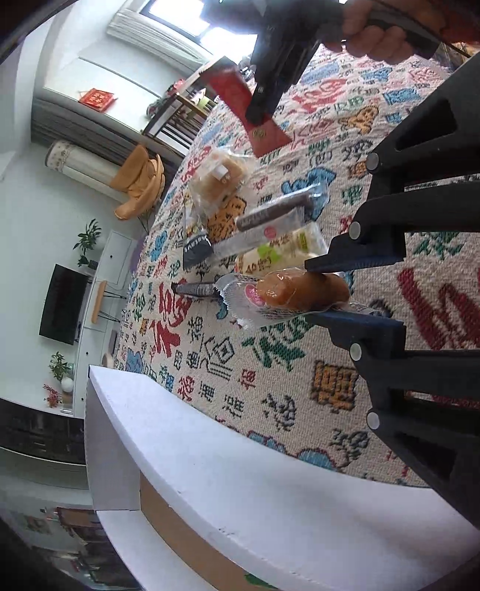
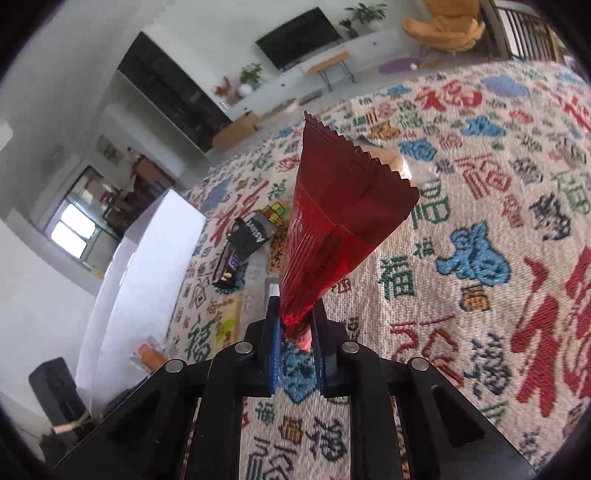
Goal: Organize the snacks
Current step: 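Carry bread roll into white box with left tool while right tool drops red packet there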
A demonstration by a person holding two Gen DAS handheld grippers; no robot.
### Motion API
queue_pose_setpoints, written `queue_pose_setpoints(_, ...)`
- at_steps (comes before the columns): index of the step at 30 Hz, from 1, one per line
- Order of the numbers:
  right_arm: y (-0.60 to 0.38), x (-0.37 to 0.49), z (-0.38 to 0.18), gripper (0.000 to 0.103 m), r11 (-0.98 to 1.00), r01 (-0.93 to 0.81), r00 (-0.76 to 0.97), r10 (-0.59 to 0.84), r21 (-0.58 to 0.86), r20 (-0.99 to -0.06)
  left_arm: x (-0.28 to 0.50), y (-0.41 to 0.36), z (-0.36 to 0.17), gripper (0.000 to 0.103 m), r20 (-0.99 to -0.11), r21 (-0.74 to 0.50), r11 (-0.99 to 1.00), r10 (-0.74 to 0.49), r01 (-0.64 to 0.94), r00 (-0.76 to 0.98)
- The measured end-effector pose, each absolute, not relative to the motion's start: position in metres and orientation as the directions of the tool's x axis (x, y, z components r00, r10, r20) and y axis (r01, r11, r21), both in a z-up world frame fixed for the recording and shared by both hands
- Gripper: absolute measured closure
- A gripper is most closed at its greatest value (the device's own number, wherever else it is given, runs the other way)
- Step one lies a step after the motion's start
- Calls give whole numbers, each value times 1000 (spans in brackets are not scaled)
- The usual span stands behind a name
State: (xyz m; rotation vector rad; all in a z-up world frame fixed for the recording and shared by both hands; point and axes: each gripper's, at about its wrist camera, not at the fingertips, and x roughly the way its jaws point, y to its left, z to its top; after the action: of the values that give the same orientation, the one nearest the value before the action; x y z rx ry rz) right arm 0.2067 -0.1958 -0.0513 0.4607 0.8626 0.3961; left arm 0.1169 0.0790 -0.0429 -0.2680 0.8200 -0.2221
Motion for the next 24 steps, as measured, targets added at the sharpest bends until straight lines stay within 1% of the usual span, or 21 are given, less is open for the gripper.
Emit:
queue_pose_setpoints(4, -210, 183, -31, 88, 836, -182, 585, 515, 518, -627, 107, 75, -29, 83, -653, -367, 923, -346, 117, 673)
queue_pose_setpoints(8, -211, 169, -8, 88, 835, -238, 573, 533, 497, -622, 91, 77, 2, 83, -598, -416, 896, -398, 155, 696)
queue_pose_setpoints(11, -190, 161, 23, 88, 815, -323, 567, 573, 480, -591, 78, 96, 32, 83, -538, -468, 870, -419, 155, 731)
queue_pose_setpoints(14, -145, 153, 64, 88, 768, -452, 541, 641, 454, -545, 63, 136, 63, 83, -488, -509, 854, -393, 113, 779)
queue_pose_setpoints(17, -78, 144, 100, 88, 677, -590, 459, 729, 439, -508, 45, 186, 84, 83, -474, -499, 866, -299, 27, 828)
queue_pose_setpoints(19, -27, 137, 114, 87, 596, -663, 371, 787, 452, -493, 34, 220, 91, 83, -494, -448, 892, -185, -66, 850)
queue_pose_setpoints(20, -3, 136, 118, 87, 564, -685, 331, 805, 460, -493, 30, 235, 92, 83, -513, -414, 903, -124, -118, 849)
queue_pose_setpoints(22, 48, 137, 116, 86, 519, -711, 250, 818, 474, -519, 28, 263, 86, 82, -579, -335, 913, -3, -234, 815)
queue_pose_setpoints(23, 68, 139, 112, 83, 516, -717, 230, 810, 469, -540, 30, 274, 80, 74, -615, -293, 911, 53, -291, 787)
queue_pose_setpoints(24, 86, 139, 107, 79, 529, -718, 229, 794, 453, -563, 31, 287, 72, 52, -652, -253, 904, 105, -346, 751)
